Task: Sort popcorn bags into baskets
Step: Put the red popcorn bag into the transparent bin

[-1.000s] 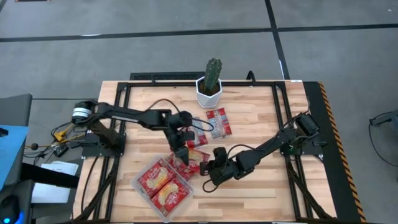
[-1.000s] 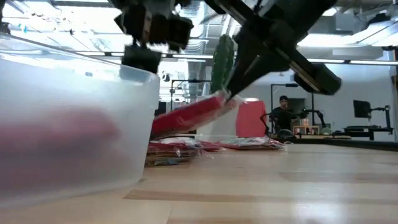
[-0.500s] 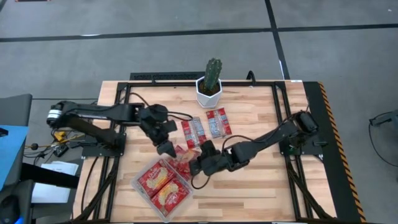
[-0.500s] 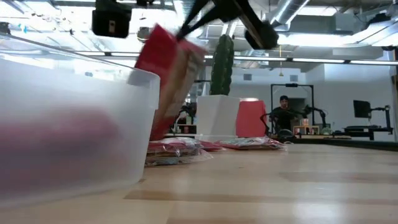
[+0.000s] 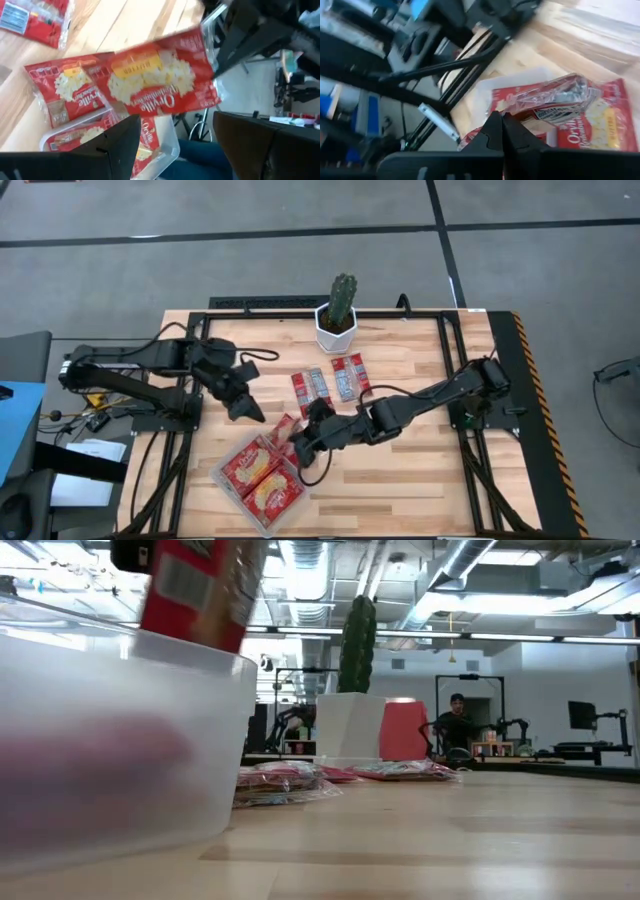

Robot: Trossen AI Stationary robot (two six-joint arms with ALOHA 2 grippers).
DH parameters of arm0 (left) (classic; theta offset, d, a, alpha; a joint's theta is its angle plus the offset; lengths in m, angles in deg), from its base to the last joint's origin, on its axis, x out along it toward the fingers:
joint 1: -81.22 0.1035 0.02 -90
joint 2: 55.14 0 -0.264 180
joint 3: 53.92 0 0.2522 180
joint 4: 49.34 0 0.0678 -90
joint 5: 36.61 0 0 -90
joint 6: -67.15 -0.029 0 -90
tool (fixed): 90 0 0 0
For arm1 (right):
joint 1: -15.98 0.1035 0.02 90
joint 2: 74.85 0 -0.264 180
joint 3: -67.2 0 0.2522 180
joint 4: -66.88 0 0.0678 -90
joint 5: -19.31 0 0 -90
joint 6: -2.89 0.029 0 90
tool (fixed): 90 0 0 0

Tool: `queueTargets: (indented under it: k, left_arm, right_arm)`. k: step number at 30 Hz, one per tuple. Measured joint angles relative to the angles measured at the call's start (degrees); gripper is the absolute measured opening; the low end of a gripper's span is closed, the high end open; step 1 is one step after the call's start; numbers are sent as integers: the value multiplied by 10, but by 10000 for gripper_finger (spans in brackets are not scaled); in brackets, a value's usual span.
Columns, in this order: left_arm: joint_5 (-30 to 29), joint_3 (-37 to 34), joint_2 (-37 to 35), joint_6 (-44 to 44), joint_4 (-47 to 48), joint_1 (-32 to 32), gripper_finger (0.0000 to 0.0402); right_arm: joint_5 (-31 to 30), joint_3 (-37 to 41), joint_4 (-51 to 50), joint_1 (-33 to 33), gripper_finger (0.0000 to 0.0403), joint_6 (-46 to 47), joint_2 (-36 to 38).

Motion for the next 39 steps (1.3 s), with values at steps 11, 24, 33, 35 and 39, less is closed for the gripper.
queueTargets:
  k: [11, 24, 33, 35, 39]
  left_arm:
    - [-79, 0, -76, 28, 18, 0, 239]
    - [-154, 0, -125, 38, 60, 0, 239]
    - [-187, 0, -132, 42, 88, 0, 239]
    - [-189, 0, -130, 42, 87, 0, 239]
    - [-189, 0, -130, 42, 92, 0, 239]
  right_arm:
    - [122, -13, 119, 6, 3, -83, -31]
    - [296, -50, 185, 17, 3, -96, -137]
    - [378, -103, 194, 17, 3, -94, -216]
    - [382, -112, 193, 18, 5, -94, -220]
    - [385, -112, 180, 15, 35, -96, -219]
